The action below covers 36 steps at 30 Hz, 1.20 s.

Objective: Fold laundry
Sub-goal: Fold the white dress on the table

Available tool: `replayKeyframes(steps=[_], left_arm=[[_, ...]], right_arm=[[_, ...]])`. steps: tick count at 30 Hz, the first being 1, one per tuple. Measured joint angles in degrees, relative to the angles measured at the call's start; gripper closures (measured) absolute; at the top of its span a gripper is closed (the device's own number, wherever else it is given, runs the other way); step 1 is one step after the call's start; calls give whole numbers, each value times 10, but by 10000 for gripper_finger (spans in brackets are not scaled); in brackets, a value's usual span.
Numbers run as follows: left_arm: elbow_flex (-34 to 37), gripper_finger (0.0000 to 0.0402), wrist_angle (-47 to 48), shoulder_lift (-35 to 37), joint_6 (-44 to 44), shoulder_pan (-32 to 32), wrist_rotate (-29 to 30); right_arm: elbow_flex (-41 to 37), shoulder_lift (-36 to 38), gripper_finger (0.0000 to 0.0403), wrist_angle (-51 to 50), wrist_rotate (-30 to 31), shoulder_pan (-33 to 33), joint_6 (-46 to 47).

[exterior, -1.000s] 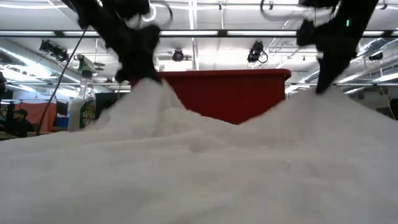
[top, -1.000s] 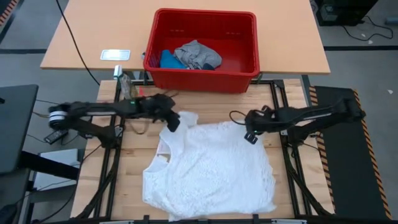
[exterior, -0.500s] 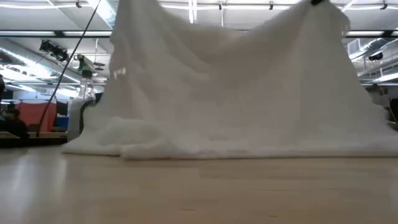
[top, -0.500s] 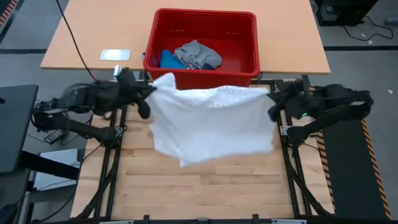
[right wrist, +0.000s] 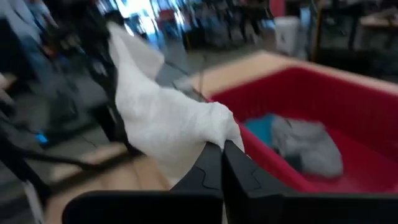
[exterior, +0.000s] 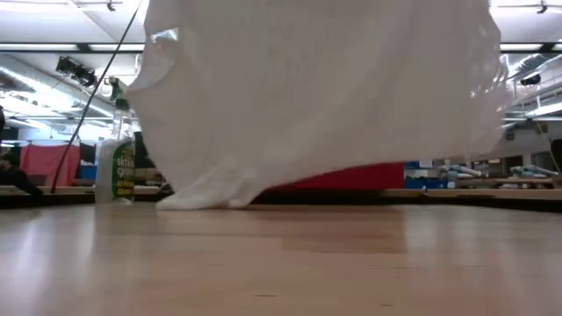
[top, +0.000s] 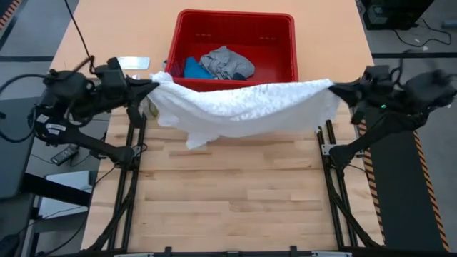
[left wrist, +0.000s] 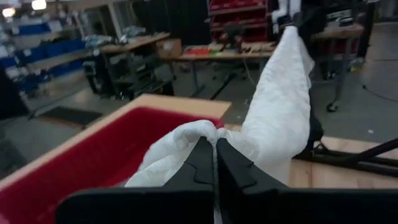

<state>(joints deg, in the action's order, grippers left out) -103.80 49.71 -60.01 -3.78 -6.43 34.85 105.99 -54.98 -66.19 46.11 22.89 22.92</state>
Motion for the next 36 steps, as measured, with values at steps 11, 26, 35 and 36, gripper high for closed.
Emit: replayKeyframes(steps=[11,26,35,36], left_arm=[[-74,401,48,-6,-24,-12,39],[-126,401,46,-36,-87,6,-10],[-145,401,208,-105,32,-42,-57],[-145,401,241,-116,73,-46,-57]], right_arm=[[7,13,403,-7,-39,2,-32],[7,11,403,-45,-85,-3,-28],[6,-39,403,-211,-155,-3,129],[6,-49,403,-232,-165,-3,155]])
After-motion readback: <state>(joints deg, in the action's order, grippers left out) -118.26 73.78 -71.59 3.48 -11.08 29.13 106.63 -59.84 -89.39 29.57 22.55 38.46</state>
